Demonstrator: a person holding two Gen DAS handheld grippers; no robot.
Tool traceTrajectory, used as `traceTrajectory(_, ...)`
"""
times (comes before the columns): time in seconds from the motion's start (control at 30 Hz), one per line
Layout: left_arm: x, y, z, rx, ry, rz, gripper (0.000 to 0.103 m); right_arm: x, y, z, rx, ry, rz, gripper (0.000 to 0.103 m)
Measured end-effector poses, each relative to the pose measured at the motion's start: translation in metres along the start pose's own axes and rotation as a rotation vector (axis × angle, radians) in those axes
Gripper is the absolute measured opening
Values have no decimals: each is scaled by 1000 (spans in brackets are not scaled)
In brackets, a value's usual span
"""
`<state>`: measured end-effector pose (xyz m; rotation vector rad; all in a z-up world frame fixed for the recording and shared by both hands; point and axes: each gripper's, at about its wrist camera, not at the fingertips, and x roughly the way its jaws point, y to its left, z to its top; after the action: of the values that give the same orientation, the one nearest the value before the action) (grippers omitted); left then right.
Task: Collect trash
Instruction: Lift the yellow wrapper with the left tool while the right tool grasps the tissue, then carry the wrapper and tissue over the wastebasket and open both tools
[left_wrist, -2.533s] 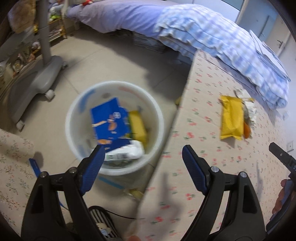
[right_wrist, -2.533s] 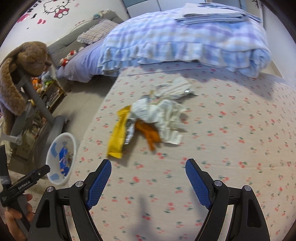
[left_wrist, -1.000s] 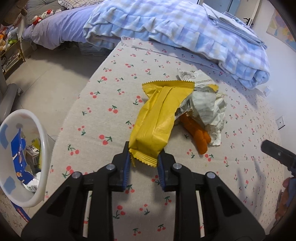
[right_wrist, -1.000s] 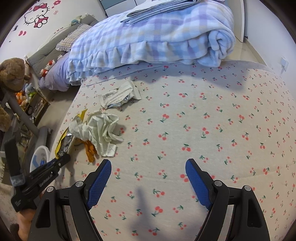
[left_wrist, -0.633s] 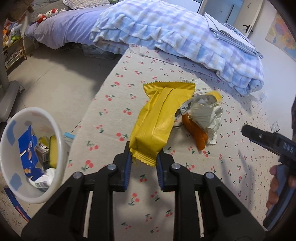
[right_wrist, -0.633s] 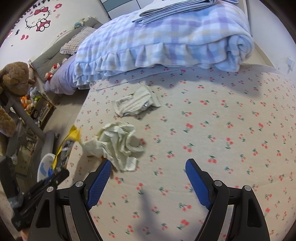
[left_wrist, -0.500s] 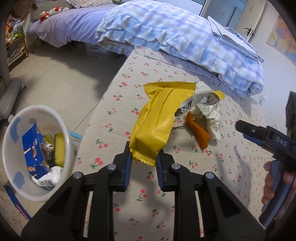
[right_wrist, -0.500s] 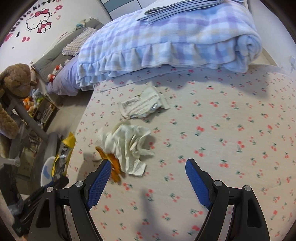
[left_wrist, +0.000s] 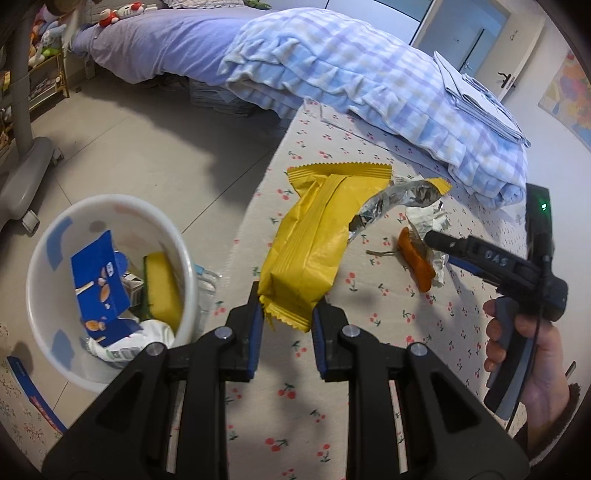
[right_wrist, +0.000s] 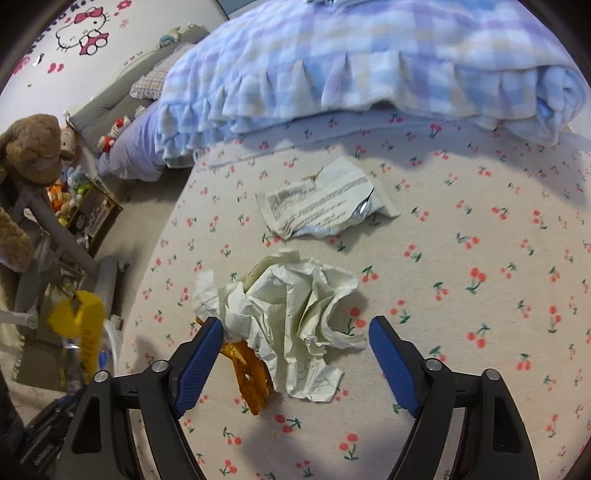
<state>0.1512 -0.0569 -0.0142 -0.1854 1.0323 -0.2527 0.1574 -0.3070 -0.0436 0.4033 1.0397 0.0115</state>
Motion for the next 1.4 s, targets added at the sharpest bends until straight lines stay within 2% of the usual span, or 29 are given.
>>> traceTrajectory(0.03,-1,2,-1,-4,1,0,25,2,1,-1,-4,9,3,69)
traceTrajectory(0.1,-3,6,-2,-15,3,-1,25,3,4,-2,-22,16,2,46)
traceTrajectory(0.13,-4,7,-2,-17,2,-1,25,3,4,-2,-27,24,8,38)
traceTrajectory(0.23,-8,12,-3,-29,-1,-4,25,0,4,-4,-18,42,-4,19)
traceTrajectory(0.27,-10,13,-4,-32,-3,-4,25,-2,3,-6,-13,48,-18,17)
traceTrajectory(0.47,-22,25,-8,-49,-18,-1,25,-21,-3,-15,10,37,-23,16)
traceTrajectory(0.8,-40,49,-15,-82,-45,8,25,-63,14,-30,-19,-20,16,16)
traceTrajectory(1.13,-55,82,-21,-142,-56,22,25,-80,52,-51,-81,-30,72,16)
traceTrajectory(1.4,-58,116,-24,-218,-42,76,26,-75,94,-63,-157,-15,114,16)
